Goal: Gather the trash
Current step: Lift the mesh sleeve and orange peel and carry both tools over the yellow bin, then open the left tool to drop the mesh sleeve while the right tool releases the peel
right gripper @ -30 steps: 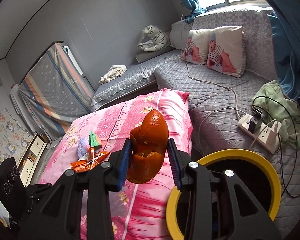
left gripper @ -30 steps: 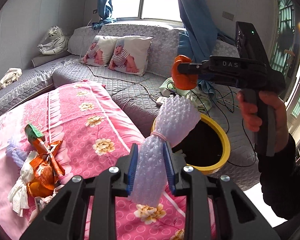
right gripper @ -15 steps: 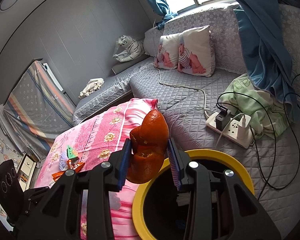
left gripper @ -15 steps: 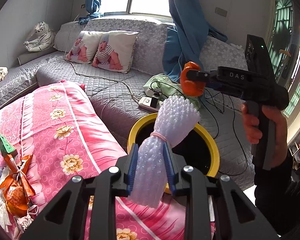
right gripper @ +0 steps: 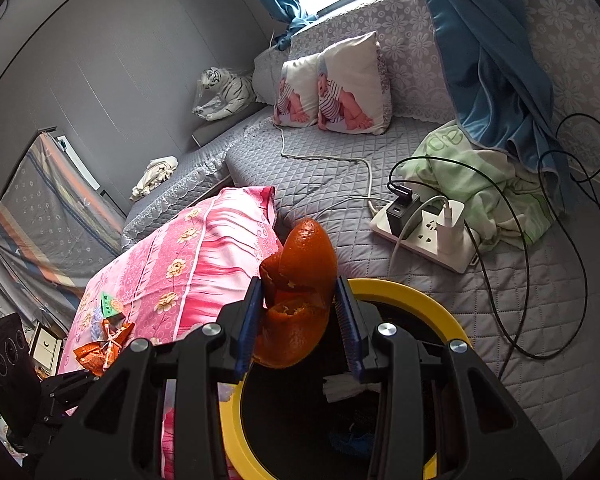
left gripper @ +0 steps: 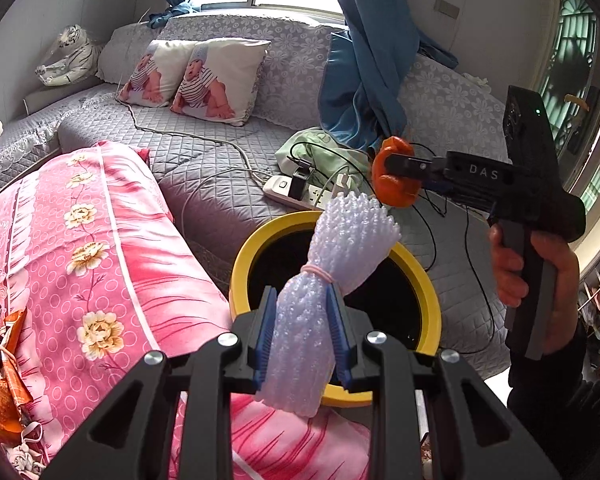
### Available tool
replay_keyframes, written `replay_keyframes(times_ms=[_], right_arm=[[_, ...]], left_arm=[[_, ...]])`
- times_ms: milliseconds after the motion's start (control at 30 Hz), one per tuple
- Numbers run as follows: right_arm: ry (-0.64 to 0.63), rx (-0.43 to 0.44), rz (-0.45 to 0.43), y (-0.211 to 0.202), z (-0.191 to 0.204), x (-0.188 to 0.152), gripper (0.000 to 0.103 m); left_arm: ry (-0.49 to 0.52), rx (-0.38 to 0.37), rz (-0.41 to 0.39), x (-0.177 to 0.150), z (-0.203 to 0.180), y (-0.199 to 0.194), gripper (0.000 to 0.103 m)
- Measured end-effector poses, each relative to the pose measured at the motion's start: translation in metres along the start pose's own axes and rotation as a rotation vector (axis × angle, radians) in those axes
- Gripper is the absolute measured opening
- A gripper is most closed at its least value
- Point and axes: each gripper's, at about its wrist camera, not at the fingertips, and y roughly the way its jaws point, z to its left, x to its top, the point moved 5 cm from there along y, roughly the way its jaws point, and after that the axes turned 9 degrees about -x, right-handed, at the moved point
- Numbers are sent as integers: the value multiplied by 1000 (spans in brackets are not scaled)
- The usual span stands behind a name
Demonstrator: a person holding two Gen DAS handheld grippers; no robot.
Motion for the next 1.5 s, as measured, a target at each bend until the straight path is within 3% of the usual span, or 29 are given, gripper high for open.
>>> replay_keyframes(times_ms=[967, 1400, 1500], right_arm=[[61, -82, 85, 35, -50, -29, 35], [75, -106, 110, 52, -59, -35, 40], [82, -114, 107, 53, -61, -34, 44]], left_arm=[[39, -9, 127, -10, -21, 72, 25], [25, 2, 123, -10, -20, 77, 25], [8, -2, 115, -10, -18, 75, 36]])
